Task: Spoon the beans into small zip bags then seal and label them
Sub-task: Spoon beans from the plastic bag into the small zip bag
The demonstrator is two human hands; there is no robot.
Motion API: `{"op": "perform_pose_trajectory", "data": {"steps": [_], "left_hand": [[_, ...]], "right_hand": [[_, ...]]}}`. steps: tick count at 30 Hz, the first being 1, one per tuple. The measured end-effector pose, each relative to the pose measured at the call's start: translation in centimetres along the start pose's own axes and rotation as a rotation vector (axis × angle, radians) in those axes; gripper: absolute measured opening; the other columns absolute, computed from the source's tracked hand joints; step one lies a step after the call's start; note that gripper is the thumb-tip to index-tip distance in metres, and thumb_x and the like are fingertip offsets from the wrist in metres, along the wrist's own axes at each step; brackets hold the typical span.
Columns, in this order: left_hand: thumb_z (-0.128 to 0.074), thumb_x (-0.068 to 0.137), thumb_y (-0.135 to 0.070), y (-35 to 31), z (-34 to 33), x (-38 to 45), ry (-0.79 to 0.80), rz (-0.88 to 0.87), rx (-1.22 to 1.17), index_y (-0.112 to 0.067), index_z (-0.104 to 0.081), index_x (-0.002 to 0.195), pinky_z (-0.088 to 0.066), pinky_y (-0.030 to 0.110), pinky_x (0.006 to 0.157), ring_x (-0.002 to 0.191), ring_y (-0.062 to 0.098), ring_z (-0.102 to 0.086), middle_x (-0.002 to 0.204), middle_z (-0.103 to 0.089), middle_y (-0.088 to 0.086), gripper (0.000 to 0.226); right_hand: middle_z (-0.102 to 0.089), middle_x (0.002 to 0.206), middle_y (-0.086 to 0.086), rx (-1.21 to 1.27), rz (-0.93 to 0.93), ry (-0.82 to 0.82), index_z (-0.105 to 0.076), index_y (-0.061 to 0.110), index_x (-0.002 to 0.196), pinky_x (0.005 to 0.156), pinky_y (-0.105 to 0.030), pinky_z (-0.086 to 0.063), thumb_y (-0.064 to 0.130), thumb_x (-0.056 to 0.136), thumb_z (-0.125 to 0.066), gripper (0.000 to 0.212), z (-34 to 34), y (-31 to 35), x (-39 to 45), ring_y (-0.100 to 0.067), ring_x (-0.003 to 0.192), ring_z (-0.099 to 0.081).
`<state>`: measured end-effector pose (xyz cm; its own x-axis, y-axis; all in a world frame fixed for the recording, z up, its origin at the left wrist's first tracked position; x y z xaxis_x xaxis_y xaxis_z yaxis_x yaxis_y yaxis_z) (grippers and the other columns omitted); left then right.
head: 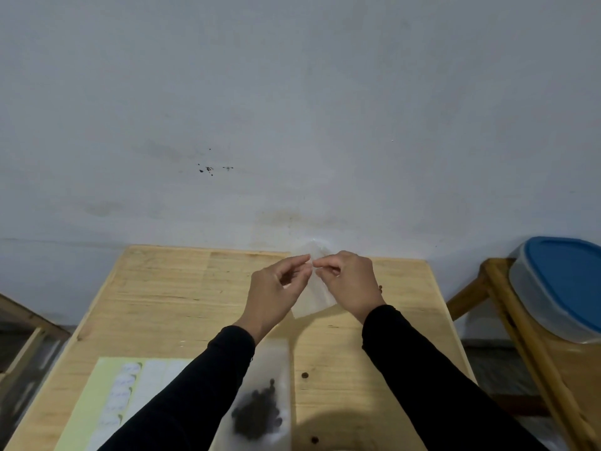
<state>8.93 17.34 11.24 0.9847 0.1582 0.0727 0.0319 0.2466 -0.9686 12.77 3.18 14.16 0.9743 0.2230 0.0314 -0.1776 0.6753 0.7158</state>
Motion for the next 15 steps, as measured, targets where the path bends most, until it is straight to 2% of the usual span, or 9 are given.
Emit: {"op": "perform_pose_trajectory", "data": {"steps": [1,3,5,7,9,11,15], "left_hand": [[-0.070,0.085,-0.020,0.4,0.2,-0.1,0.033,-0.047,0.031,-0.030,-0.059,0.121,-0.049,0.016,0.087,0.102,-0.008,-0.059,0.116,-0.066,-0.010,0.040],[-0.079,0.075,-0.029,1.2,0.5,-0.2,0.127,-0.081,0.127,-0.033,-0.042,0.138,-0.037,0.016,0.103,0.127,-0.006,-0.042,0.140,-0.046,-0.016,0.073],[-0.086,0.060,-0.044,1.9,0.6,-0.2,0.196,-0.065,0.212,-0.035,-0.022,0.147,-0.025,0.016,0.109,0.137,-0.007,-0.024,0.151,-0.026,-0.020,0.109],[-0.089,0.052,-0.048,2.2,0.7,-0.2,0.205,-0.078,0.244,-0.033,-0.011,0.149,-0.019,0.015,0.111,0.139,-0.008,-0.016,0.153,-0.017,-0.022,0.126],[-0.090,0.052,-0.041,2.2,0.7,-0.2,0.206,-0.110,0.252,-0.034,-0.005,0.149,-0.015,0.008,0.109,0.138,-0.012,-0.012,0.152,-0.014,-0.024,0.128],[-0.089,0.055,-0.035,2.1,0.8,-0.4,0.200,-0.149,0.260,-0.036,-0.004,0.146,-0.014,0.002,0.105,0.137,-0.015,-0.012,0.149,-0.016,-0.026,0.125],[-0.083,0.057,-0.035,2.6,1.0,-0.7,0.125,-0.218,0.254,-0.031,-0.020,0.143,-0.023,0.005,0.103,0.131,-0.005,-0.034,0.141,-0.038,-0.014,0.106]], "right_hand": [[-0.066,0.099,0.000,0.013,-0.006,0.003,-0.073,0.015,0.102,0.072,-0.002,-0.039,0.013,0.089,-0.060,0.018,0.0,0.0,-0.1,-0.001,0.077,-0.056],[-0.066,0.098,0.000,0.046,-0.006,-0.001,-0.073,0.013,0.103,0.069,0.003,-0.035,0.010,0.089,-0.059,0.020,-0.1,0.4,-0.2,0.005,0.073,-0.052],[-0.064,0.094,0.000,0.067,0.018,0.008,-0.073,0.010,0.103,0.071,0.007,-0.029,0.006,0.090,-0.057,0.021,-0.2,1.0,-0.5,0.006,0.071,-0.050],[-0.061,0.093,-0.004,0.056,0.055,0.027,-0.073,0.010,0.104,0.074,0.011,-0.020,0.003,0.091,-0.054,0.023,-0.7,1.6,-0.7,0.000,0.070,-0.050],[-0.054,0.091,-0.006,0.084,0.068,0.047,-0.072,0.013,0.105,0.075,0.010,-0.023,0.002,0.093,-0.050,0.027,-1.4,1.9,-0.9,-0.009,0.074,-0.050],[-0.048,0.090,-0.005,0.128,0.072,0.068,-0.071,0.018,0.107,0.073,0.002,-0.034,0.000,0.094,-0.047,0.033,-2.2,1.8,-1.1,-0.006,0.075,-0.050],[-0.044,0.090,-0.003,0.120,0.116,0.108,-0.070,0.019,0.109,0.074,-0.003,-0.038,-0.005,0.093,-0.044,0.039,-2.9,1.4,-1.3,-0.002,0.076,-0.048]]}}
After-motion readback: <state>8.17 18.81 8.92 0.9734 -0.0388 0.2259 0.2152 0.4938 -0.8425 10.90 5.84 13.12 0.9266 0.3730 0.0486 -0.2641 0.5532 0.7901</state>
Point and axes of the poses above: each hand's wrist, its own x-axis towards the middle knuckle, its own z-axis out of the back of the hand, y = z × x, the point moved 2 cm from there along x, towards the middle knuckle
